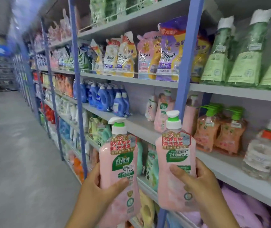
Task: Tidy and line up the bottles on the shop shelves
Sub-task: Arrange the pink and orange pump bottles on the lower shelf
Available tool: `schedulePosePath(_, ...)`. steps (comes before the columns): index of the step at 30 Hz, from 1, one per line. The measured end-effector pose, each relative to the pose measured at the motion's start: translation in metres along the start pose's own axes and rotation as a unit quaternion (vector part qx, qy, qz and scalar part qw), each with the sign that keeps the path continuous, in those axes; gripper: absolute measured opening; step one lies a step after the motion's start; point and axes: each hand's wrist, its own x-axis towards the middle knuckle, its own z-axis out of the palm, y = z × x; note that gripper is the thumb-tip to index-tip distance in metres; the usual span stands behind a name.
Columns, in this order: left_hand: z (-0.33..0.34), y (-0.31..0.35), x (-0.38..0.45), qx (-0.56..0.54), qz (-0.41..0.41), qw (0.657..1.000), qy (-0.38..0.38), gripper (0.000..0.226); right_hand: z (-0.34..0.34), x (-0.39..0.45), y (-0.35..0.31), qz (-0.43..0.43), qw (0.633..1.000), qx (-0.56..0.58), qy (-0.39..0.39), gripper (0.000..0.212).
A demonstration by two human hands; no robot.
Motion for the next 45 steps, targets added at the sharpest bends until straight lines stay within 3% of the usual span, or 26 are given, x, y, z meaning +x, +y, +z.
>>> schedulePosePath(15, -0.011, -0.045, 0.249, 0.018, 0.04, 0.997, 0.067, 0.051, 0.126, 0.218, 0.045, -0.064, 0.997, 0.051, 0.002, 0.05)
schedulePosePath(21, 0.001, -0.078, 0.356, -0.004, 0.069, 0.996, 0.052, 0.047, 0.159, 0.281, 0.068, -0.08, 0.993, 0.019, 0.079, 0.035)
schedulePosePath(27, 0.007, -0.122, 0.466, -0.015, 0.084, 0.996, -0.038, 0.05, 0.202, 0.342, 0.082, -0.084, 0.985, -0.027, 0.148, 0.044)
schedulePosePath(31, 0.015, -0.141, 0.527, -0.022, 0.091, 0.99, -0.101, 0.053, 0.236, 0.388, 0.096, -0.044, 0.976, -0.036, 0.209, 0.036)
schedulePosePath(37, 0.032, -0.165, 0.587, -0.028, 0.06, 0.99, -0.126, 0.054, 0.258, 0.441, 0.108, 0.006, 0.962, -0.066, 0.264, 0.05)
schedulePosePath(42, 0.05, -0.175, 0.604, -0.02, 0.062, 0.993, -0.097, 0.053, 0.26, 0.462, 0.112, -0.007, 0.963, -0.1, 0.249, 0.06)
schedulePosePath(45, 0.059, -0.172, 0.606, -0.009, 0.112, 0.99, -0.088, 0.059, 0.258, 0.469, 0.113, -0.008, 0.959, -0.122, 0.256, 0.044)
